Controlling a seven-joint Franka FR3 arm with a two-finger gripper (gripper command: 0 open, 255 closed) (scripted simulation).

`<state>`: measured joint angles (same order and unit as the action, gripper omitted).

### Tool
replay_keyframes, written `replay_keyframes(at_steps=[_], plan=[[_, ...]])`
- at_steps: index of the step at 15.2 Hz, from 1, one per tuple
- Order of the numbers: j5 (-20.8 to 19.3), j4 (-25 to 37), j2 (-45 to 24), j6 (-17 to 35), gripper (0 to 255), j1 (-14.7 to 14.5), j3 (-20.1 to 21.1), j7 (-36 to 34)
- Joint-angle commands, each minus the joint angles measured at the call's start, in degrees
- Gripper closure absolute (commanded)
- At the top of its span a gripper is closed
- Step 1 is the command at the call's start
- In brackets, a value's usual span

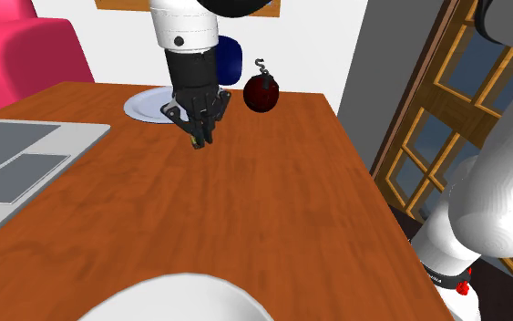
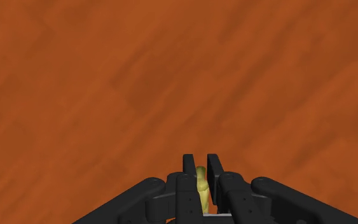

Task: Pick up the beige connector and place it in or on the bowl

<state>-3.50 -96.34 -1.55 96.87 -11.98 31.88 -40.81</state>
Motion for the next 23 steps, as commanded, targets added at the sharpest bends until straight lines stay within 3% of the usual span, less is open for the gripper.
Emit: replay_keyframes(at_steps=[1,21,23], plan=[[-0.1,2.0,-0.3,-1.8,255,0.0,0.0,0.0],[-3.9,25.3,-7.0,-19.6,255,-2.5,1.3,-1.6],[-3.2,23.6,-5.6,-19.2,255,-3.6,2.2,-3.8]])
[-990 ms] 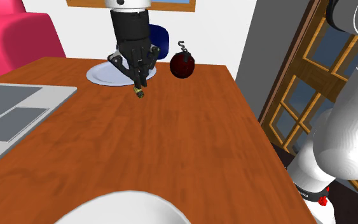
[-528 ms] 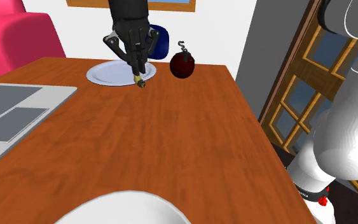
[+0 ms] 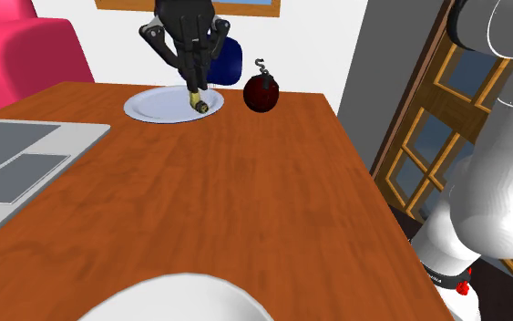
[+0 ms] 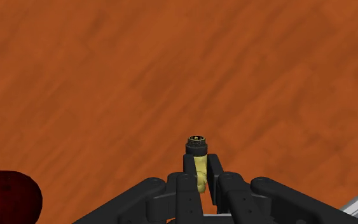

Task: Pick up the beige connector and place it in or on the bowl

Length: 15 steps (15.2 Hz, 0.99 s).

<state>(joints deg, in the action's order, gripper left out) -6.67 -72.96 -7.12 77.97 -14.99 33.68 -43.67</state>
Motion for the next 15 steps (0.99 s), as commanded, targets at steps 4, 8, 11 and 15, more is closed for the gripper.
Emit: replay_keyframes(at_steps=[4,8,11,15], plan=[[1.0,-2.1,1.9,0.1,255,-3.0,2.5,-5.8],[1.3,-2.9,2.5,0.0,255,-5.9,4.9,-11.2],[1.0,-2.5,2.1,-0.2,255,-8.4,6.8,-15.6],[-0.3,-0.8,0.2,-0.9,255,-12.4,9.5,-21.9]])
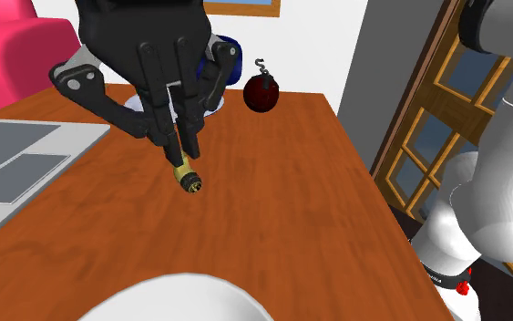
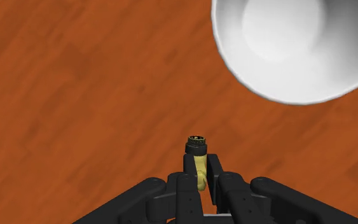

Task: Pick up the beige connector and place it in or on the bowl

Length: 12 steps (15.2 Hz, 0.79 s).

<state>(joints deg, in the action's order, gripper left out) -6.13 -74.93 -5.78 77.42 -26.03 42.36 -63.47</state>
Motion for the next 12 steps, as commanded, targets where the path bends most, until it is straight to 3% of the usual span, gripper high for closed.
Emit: replay_keyframes(at_steps=[1,7,12], plan=[[-1.3,1.8,-1.9,-0.6,255,-2.5,1.5,-3.8],[-6.1,8.1,-8.2,-3.0,255,-11.5,5.0,-14.1],[-12.1,17.6,-16.1,-6.9,255,-22.5,6.0,-22.3]])
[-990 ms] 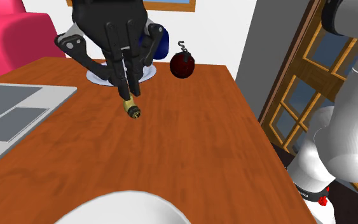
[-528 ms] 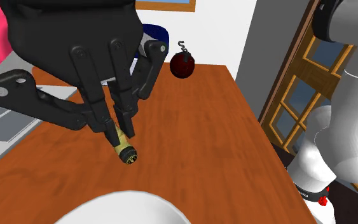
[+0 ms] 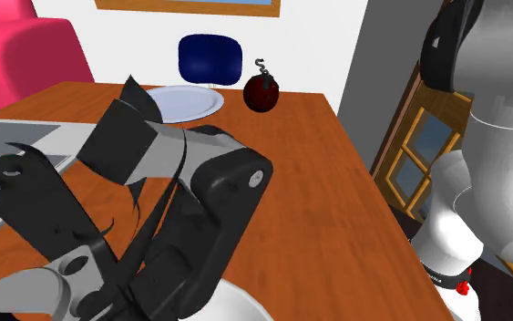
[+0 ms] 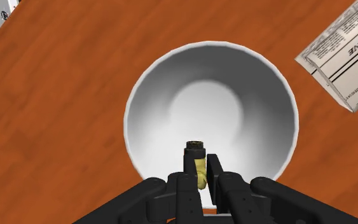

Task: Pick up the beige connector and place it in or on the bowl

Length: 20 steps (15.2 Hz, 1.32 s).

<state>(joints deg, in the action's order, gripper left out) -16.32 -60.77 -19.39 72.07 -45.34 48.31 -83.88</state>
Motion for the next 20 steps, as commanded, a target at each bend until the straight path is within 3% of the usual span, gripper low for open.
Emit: replay_keyframes(at_steps=[1,6,13,20], plan=[[-2.5,4.5,-3.2,-2.0,255,-4.3,0.0,-2.5],[0.6,-5.0,0.5,4.3,255,0.1,0.5,-2.0],[3.4,-14.9,3.9,11.5,255,3.8,0.7,-1.3],[3.6,-15.8,4.2,12.2,255,4.1,0.7,-1.2]])
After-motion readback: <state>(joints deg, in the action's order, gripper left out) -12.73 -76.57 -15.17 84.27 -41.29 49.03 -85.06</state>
